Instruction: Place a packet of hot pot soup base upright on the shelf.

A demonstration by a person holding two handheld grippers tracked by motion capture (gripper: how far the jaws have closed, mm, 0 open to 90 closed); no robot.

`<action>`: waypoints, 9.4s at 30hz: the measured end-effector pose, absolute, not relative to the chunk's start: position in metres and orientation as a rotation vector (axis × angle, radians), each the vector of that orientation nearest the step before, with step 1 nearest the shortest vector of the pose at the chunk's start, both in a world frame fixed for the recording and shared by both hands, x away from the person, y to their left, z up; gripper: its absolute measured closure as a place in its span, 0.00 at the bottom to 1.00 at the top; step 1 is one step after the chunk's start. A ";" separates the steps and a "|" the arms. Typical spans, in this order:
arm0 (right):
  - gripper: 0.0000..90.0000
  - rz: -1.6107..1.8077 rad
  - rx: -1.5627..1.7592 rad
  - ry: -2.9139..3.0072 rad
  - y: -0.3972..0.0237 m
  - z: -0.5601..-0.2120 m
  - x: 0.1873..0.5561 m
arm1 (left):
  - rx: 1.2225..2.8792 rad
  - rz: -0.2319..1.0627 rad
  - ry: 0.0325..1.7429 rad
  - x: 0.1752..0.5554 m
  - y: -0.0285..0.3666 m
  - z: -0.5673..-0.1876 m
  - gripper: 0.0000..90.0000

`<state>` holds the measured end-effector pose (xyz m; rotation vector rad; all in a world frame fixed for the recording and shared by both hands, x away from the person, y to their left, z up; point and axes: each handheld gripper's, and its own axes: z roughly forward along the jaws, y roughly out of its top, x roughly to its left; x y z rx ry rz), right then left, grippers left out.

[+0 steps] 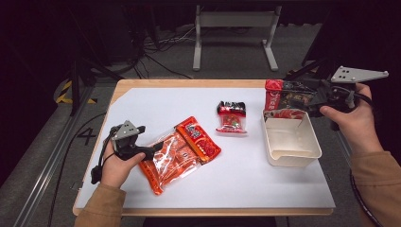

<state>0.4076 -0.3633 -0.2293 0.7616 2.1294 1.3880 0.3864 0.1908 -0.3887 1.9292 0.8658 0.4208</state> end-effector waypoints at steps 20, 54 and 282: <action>0.13 1.505 0.725 2.128 -0.332 -0.241 0.381 | 1.936 0.394 0.819 0.404 0.184 -0.378 0.12; 0.14 1.519 0.669 2.219 -0.314 -0.276 0.378 | 1.908 0.229 0.807 0.486 0.144 -0.401 0.20; 0.38 2.007 0.770 2.303 -0.132 -0.417 0.369 | 1.970 0.319 0.330 0.380 0.136 -0.247 1.00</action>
